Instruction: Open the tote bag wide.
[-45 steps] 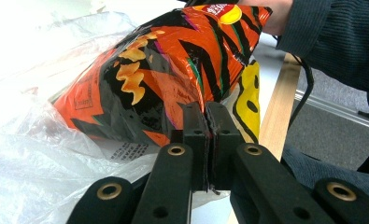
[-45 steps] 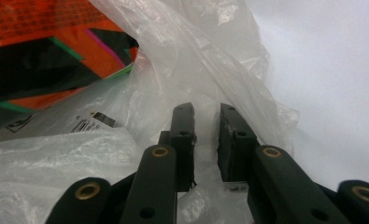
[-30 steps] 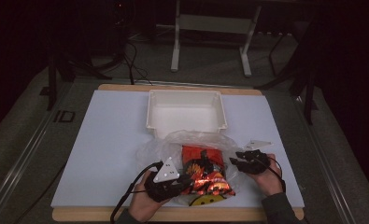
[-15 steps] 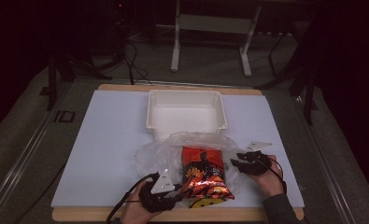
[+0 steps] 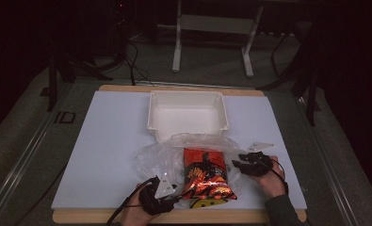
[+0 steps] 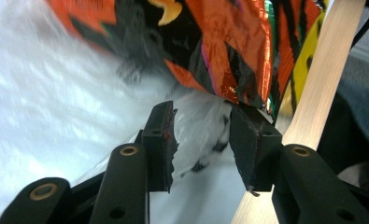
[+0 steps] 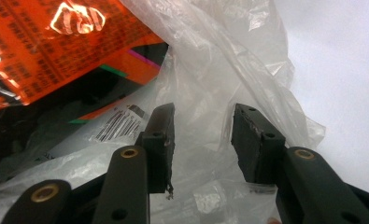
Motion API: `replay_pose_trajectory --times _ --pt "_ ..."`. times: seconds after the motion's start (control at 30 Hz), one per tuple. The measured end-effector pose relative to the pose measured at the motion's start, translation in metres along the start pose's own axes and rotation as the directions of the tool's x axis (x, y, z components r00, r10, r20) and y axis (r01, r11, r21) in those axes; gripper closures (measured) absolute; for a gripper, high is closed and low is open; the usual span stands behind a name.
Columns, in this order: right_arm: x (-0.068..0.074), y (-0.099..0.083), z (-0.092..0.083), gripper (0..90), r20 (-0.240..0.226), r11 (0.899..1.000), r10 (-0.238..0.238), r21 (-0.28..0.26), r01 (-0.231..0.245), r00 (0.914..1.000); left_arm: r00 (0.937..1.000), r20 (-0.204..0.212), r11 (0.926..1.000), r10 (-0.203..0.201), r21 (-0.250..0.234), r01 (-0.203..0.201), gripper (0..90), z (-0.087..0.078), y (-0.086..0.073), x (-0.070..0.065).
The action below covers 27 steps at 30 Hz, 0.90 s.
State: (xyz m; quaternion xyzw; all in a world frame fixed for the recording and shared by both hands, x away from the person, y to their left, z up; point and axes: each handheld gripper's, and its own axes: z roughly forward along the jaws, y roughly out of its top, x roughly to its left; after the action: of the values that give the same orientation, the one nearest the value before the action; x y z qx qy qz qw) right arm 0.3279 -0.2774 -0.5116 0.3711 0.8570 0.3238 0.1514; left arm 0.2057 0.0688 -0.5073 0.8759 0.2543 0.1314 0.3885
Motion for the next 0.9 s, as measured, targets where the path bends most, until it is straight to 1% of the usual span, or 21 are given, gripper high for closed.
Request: replay_pose_trajectory --times 0.13,0.23,0.37,0.43,0.53,0.6,0.63,0.73,0.8,0.83,0.9 --pt "-0.002 -0.002 -0.001 58.6 0.002 1.0 0.001 0.0 -0.001 1.0 0.9991 0.007 0.9981 0.042 -0.045 -0.042 54.9 -0.005 0.007 -0.007" --pt "-0.001 -0.002 0.0 58.6 0.001 1.0 0.003 -0.002 -0.003 1.0 0.998 -0.005 0.9964 0.063 -0.057 -0.063 53.9 -0.004 0.014 -0.01" --pt "0.0 -0.002 0.001 58.4 0.001 1.0 0.002 -0.005 -0.002 1.0 0.9971 0.003 0.994 0.077 -0.079 -0.076 53.7 0.001 0.023 -0.013" --pt "0.0 -0.002 0.001 58.3 0.001 1.0 0.006 -0.003 -0.006 1.0 0.9959 0.006 0.9928 0.09 -0.079 -0.09 53.0 0.005 0.026 -0.017" --pt "0.0 -0.003 0.001 58.3 0.001 1.0 0.007 -0.004 -0.007 1.0 0.9931 0.008 0.9913 0.117 -0.062 -0.116 51.9 0.013 0.029 -0.024" --pt "0.0 -0.003 0.001 58.3 0.0 1.0 0.011 -0.004 -0.011 0.9999 0.9903 0.004 0.9896 0.139 -0.038 -0.139 51.2 0.019 0.028 -0.03" --pt "-0.001 -0.004 0.001 58.2 0.0 1.0 0.012 -0.007 -0.012 0.9999 0.9896 0.005 0.9892 0.144 -0.03 -0.144 50.7 0.022 0.028 -0.031" --pt "-0.001 -0.005 0.0 58.2 0.001 1.0 0.012 -0.006 -0.012 0.9999 0.9895 0.016 0.9894 0.143 -0.024 -0.143 49.6 0.026 0.028 -0.034" --pt "-0.001 -0.005 0.0 58.2 0.002 1.0 0.013 -0.006 -0.013 0.9999 0.9884 0.016 0.9882 0.151 -0.029 -0.15 47.6 0.028 0.028 -0.037" --pt "-0.001 -0.005 0.0 58.2 0.003 1.0 0.012 -0.005 -0.012 0.9999 0.988 0.019 0.9877 0.153 -0.035 -0.153 47.5 0.028 0.029 -0.038" --pt "-0.001 -0.005 0.001 57.9 0.002 1.0 0.009 -0.007 -0.009 1.0 0.9886 0.011 0.9875 0.15 -0.051 -0.149 47.5 0.028 0.031 -0.039"
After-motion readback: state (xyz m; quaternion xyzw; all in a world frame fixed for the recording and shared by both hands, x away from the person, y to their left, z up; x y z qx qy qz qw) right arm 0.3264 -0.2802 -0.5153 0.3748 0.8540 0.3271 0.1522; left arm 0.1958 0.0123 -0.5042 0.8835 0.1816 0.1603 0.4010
